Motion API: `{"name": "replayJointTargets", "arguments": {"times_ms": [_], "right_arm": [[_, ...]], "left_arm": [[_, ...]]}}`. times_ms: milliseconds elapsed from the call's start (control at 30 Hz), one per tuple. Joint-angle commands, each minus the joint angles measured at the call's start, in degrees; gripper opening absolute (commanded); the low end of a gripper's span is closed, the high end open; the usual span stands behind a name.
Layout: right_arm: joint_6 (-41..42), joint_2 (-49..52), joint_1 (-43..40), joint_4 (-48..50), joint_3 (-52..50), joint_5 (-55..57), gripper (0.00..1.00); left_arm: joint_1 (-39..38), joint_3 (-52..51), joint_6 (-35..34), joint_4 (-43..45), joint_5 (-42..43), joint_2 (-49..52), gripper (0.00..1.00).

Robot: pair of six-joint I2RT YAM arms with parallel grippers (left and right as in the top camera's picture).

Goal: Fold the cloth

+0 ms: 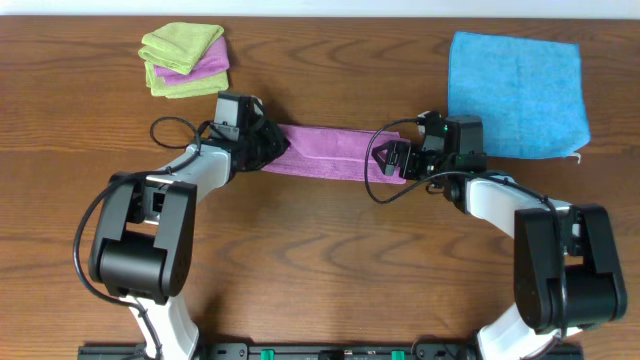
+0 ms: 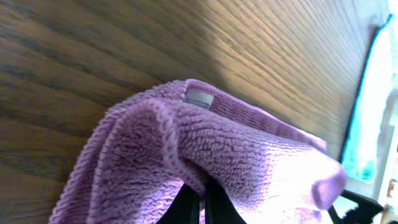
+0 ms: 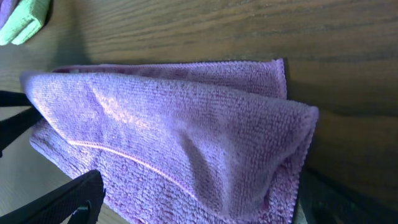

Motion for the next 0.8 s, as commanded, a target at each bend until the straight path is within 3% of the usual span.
{"name": "replayJointTargets", "arguments": {"times_ms": [0, 233, 500, 767], "right_arm": [[0.6, -1.3, -0.2, -0.3, 0.8, -0.7, 0.99], [0.6, -1.3, -0.2, -0.4, 0.8, -0.7, 0.99], [0.6, -1.3, -0.2, -0.4, 0.8, -0.7, 0.99], [0.6, -1.3, -0.2, -0.4, 0.8, -1.6, 0.99]], "left_arm": [[1.0, 1.3, 0.6, 0.0, 3.5, 0.9, 0.06], [3.1, 1.4, 1.9, -1.2, 8.1, 0.5, 0.06], [5.0, 1.6, 7.2, -8.1, 8.2, -1.7, 0.06], [5.2, 1.6, 7.9, -10.0, 8.2, -1.9, 0.06]]}}
